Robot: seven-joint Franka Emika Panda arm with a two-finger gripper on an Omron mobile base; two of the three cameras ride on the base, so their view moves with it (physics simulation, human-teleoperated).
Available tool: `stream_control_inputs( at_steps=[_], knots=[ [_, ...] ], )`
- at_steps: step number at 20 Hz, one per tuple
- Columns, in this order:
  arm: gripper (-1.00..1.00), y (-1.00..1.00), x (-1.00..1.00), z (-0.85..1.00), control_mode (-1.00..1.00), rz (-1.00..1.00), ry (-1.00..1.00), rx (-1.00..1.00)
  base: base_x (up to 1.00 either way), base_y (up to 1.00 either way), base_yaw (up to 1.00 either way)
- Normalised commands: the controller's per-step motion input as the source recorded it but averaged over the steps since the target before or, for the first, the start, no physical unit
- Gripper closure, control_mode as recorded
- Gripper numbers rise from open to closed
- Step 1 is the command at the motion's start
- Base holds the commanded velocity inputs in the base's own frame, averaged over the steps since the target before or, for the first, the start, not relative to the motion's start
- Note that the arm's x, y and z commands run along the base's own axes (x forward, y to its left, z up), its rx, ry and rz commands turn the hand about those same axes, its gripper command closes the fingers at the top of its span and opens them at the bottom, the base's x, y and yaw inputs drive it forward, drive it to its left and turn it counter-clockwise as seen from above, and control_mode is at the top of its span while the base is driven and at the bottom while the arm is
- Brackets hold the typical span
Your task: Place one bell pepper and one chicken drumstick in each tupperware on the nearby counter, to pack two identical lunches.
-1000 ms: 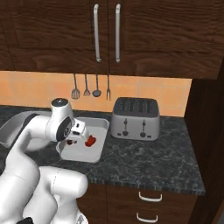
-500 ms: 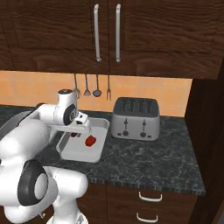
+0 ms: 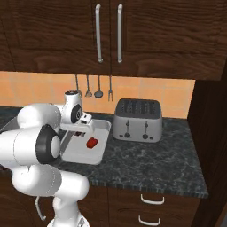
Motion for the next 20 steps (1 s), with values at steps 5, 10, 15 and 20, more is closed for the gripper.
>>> stream_control_inputs(
  at_steps=[5,10,15,20],
  knots=[
    [1.00,0.02,0.00,-0.78,-1.00,0.00,0.07,0.00,0.00,0.00,0.00],
    [1.00,0.02,-0.02,-0.39,-1.00,0.00,0.07,0.00,0.00,0.00,0.00],
    [-1.00,0.09,0.00,-0.04,-1.00,-0.01,0.05,0.00,0.00,0.00,0.00],
    [-1.00,0.01,-0.02,0.01,-1.00,-0.01,0.02,0.00,0.00,0.00,0.00]
  ],
)
